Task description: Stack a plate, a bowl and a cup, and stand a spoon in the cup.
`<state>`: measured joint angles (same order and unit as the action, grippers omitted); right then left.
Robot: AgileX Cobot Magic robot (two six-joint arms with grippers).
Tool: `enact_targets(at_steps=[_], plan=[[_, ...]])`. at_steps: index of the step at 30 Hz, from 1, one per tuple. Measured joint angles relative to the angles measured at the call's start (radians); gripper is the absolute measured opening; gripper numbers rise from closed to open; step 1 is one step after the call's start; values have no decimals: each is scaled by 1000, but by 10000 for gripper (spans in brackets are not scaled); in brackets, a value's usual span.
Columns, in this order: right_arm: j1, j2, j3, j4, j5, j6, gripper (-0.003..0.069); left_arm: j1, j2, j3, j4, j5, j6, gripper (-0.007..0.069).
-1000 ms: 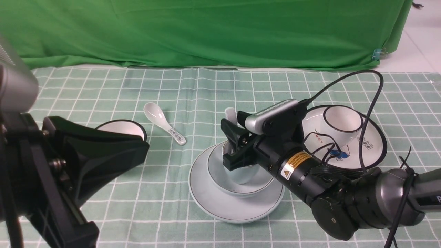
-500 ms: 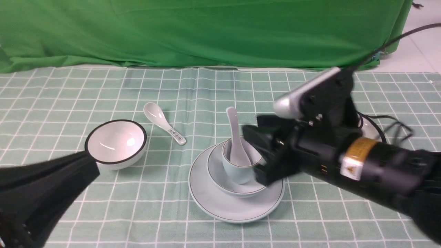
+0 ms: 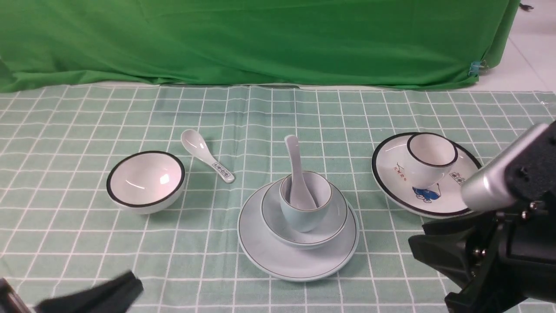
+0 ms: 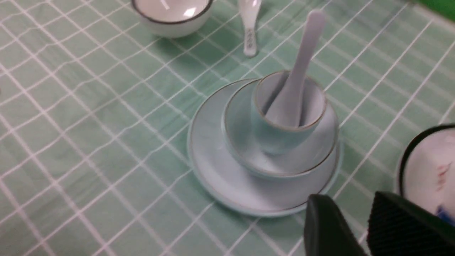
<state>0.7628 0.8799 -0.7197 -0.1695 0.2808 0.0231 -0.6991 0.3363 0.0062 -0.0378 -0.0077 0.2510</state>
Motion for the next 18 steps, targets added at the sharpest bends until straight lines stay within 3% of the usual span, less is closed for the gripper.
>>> enact_targets(at_steps=[3, 6, 12, 18], plan=[[-85, -67, 30, -37, -37, -13, 218, 0, 0, 0, 0, 8, 0, 11], [-200, -164, 82, 1, -38, -13, 201, 0, 0, 0, 0, 8, 0, 11], [-470, -459, 323, 99, -51, -81, 48, 0, 0, 0, 0, 8, 0, 11], [-633, -691, 589, 107, -71, -147, 19, 0, 0, 0, 1, 8, 0, 11]])
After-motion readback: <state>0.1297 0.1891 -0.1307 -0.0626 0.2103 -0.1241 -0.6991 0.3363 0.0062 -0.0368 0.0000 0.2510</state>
